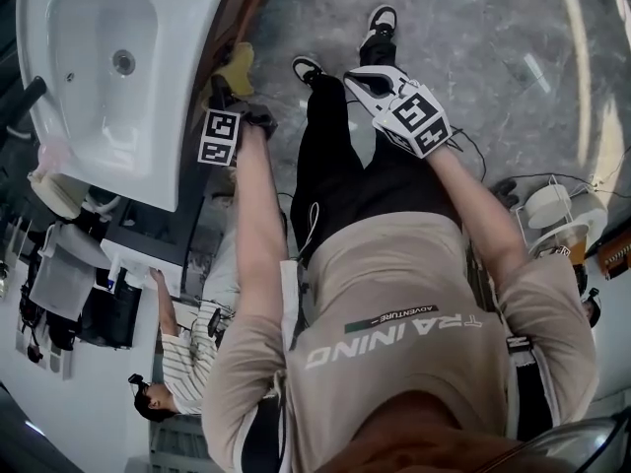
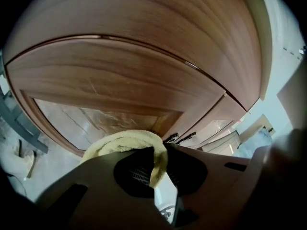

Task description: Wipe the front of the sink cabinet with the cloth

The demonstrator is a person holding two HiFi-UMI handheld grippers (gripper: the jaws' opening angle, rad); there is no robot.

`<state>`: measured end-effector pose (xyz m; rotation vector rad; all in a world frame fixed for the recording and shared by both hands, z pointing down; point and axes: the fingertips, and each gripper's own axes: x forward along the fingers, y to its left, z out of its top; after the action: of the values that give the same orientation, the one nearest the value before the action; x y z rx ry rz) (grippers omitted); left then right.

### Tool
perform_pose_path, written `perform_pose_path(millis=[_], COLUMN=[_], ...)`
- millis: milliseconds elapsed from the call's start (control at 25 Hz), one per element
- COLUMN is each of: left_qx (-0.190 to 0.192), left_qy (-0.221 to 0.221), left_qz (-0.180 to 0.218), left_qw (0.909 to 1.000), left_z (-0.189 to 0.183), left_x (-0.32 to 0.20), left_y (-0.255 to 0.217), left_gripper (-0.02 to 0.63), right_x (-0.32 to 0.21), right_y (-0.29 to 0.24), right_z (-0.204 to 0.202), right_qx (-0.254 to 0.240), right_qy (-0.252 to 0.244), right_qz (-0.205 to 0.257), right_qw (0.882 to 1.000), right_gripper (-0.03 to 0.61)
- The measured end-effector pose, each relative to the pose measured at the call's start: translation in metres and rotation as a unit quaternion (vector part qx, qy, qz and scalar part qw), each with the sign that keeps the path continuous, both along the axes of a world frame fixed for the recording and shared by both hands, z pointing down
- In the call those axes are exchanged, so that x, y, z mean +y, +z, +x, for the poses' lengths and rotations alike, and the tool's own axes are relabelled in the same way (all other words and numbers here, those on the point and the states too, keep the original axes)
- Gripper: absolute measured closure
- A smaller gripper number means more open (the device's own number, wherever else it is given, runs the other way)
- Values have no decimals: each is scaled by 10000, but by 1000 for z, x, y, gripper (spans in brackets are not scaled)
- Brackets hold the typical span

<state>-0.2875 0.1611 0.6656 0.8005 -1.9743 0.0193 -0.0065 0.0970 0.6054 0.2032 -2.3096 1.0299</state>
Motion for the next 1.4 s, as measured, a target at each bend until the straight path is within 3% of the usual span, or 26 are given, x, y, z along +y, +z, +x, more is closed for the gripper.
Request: perform_pose_path(millis=[400, 560, 720, 920, 1120, 1400], left_qx=[-51, -79, -34, -157, -6, 154], left_qy=[-357, -61, -459, -71, -205, 64], left_qz=[-314, -217, -264, -194, -75, 229], left_qw=[9989, 9997, 9986, 9997, 9998, 9996], left_z=[15, 25, 29, 40, 45, 64], left_x=[-18, -48, -57, -91, -128, -180], left_y=[1, -2, 5, 9, 16, 17], left_gripper=[574, 574, 574, 574, 574, 574], right_x=[-39, -52, -67, -81, -90, -106], right_y=[14, 17, 18, 25, 35, 37], right_z=[22, 21, 23, 37, 49, 54], right_qx=[15, -27, -66, -52, 29, -9], right_qy=[102, 79, 106, 164, 280, 440], right_qz=[-143, -163, -182, -217, -278, -301], right_qw=[9998, 9998, 9998, 9996, 9992, 9986], right_gripper=[566, 566, 566, 566, 566, 566])
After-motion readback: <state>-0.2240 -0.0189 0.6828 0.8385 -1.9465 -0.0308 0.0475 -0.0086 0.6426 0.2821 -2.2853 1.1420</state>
